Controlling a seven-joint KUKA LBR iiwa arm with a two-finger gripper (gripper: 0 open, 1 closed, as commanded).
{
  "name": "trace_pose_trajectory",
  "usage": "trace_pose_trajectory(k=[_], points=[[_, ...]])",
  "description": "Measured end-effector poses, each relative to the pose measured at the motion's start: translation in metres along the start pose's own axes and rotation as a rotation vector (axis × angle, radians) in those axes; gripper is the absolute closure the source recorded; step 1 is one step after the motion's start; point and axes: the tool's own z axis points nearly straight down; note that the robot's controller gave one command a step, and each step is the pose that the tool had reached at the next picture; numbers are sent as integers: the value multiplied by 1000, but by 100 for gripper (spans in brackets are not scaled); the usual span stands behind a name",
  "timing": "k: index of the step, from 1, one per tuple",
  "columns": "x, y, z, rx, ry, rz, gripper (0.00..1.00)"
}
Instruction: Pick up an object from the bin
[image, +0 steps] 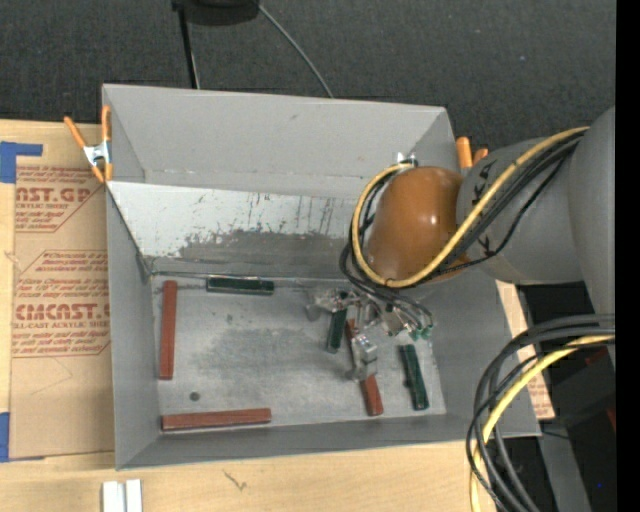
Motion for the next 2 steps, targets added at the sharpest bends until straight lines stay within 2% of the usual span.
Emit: trace_pose_trajectory(k=[1,2], points=[[-1,-1,-2,2,-3,1,0],[4,-29,-26,4,-6,-42,0]])
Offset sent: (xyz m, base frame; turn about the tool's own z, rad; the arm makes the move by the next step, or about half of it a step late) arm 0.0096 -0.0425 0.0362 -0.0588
